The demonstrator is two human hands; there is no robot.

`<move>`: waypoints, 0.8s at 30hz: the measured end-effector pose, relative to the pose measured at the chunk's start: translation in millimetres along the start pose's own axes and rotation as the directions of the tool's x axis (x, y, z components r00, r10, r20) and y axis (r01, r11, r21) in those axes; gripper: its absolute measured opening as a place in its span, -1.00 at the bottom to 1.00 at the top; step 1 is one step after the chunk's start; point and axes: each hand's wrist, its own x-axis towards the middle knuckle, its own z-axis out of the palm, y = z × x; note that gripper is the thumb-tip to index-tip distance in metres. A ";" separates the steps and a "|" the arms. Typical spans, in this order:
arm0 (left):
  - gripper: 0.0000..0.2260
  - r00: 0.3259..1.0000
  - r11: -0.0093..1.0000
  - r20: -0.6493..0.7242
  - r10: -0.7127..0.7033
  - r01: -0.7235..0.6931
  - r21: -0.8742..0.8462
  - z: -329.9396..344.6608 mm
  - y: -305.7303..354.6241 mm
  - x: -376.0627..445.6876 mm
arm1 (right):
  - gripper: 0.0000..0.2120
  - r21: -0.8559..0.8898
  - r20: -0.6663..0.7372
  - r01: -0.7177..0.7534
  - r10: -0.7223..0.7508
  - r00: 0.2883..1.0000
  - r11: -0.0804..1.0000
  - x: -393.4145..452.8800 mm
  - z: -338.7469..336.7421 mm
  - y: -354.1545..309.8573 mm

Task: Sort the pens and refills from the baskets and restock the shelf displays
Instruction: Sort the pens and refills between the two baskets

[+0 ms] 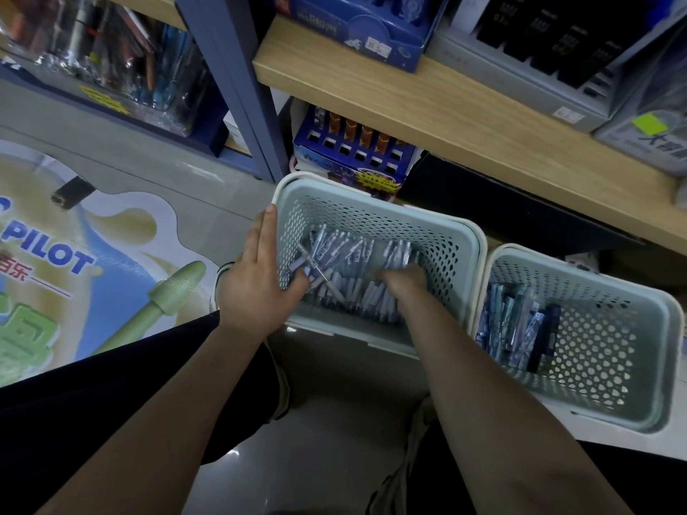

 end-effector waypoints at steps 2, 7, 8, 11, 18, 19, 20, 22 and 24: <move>-0.19 1.000 1.000 -0.001 0.004 -0.004 0.003 0.6 -0.8 0.1 | -0.42 -0.020 -0.046 0.001 -0.002 0.999 1.000 -1.1 -6.2 3.7; -0.19 1.000 1.000 0.005 -0.005 0.005 -0.002 0.6 -1.4 -0.4 | -0.57 -0.019 -0.092 0.054 -0.056 0.994 0.998 -8.3 3.8 2.9; -0.19 1.000 1.000 0.002 -0.004 0.004 -0.002 0.8 -1.6 -0.5 | -0.58 -0.025 -0.129 0.072 -0.074 0.989 0.997 -11.1 8.8 3.1; -0.19 1.000 1.000 0.004 -0.006 0.006 -0.003 1.1 -2.4 -0.4 | -0.49 -0.122 -0.317 0.208 -0.237 0.919 0.970 -13.0 23.2 4.1; -0.19 1.000 1.000 -0.006 0.001 -0.001 -0.008 0.8 -3.0 0.1 | -0.54 -0.178 0.110 0.191 -0.173 0.979 0.965 -40.5 50.8 -23.9; -0.19 1.000 1.000 -0.006 -0.001 0.001 -0.008 1.5 -3.4 0.2 | -0.52 -0.194 0.130 0.195 -0.172 0.976 0.961 -40.9 53.9 -28.7; -0.19 1.000 1.000 -0.005 -0.007 0.007 -0.008 1.8 -3.8 0.5 | -0.52 -0.202 0.132 0.204 -0.180 0.975 0.958 -40.7 57.0 -31.9; -0.20 1.000 1.000 -0.007 -0.013 0.013 -0.008 3.0 -4.4 0.6 | -0.53 -0.224 0.155 0.219 -0.187 0.970 0.950 -39.2 61.5 -34.7; -0.20 1.000 1.000 -0.012 -0.010 0.010 -0.013 3.8 -4.4 0.4 | -0.49 -0.257 0.185 0.227 -0.183 0.965 0.939 -34.3 71.9 -36.2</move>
